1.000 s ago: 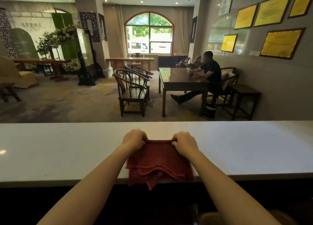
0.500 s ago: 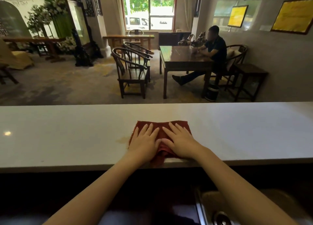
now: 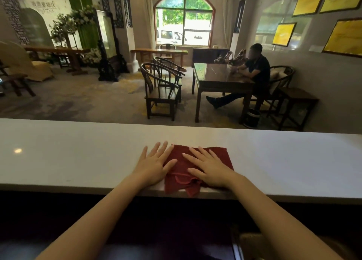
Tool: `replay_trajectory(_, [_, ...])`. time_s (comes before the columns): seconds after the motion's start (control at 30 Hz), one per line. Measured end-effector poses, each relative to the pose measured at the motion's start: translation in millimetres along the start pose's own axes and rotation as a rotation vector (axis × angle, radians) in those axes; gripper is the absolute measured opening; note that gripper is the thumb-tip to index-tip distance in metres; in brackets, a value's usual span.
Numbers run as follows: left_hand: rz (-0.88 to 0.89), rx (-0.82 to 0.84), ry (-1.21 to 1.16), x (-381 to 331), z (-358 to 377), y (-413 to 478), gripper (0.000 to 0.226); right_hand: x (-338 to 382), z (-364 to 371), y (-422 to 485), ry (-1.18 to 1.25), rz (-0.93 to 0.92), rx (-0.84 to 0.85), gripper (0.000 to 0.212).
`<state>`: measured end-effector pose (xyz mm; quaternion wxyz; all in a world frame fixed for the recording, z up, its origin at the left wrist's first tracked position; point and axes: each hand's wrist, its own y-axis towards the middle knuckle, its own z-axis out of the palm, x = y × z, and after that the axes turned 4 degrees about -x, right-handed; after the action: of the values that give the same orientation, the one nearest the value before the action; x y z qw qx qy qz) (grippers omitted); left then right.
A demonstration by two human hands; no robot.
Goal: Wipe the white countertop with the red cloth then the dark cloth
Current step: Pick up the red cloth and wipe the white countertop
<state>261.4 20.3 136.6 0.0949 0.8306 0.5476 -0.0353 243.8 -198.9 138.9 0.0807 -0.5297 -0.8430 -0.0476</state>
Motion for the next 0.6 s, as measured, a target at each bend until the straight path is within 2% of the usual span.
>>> replay_trajectory(0.07, [-0.069, -0.03, 0.015, 42.5, -9.3, -7.5, 0.058, 3.9, 2.6, 5.4, -0.017, -0.024, 0.041, 0.049])
replay_trajectory(0.27, [-0.274, 0.039, 0.114, 147.8, -15.1, -27.7, 0.066, 13.7, 7.6, 7.9, -0.018, 0.011, 0.027, 0.046])
replay_trajectory(0.37, [-0.281, 0.028, 0.073, 159.0, -7.4, -30.8, 0.068, 32.3, 10.4, 14.8, 0.008, 0.009, 0.031, 0.048])
replay_trajectory(0.6, [-0.306, 0.003, 0.034, 154.3, -5.0, -28.6, 0.05, 84.9, 29.9, 60.5, -0.032, 0.064, -0.034, 0.051])
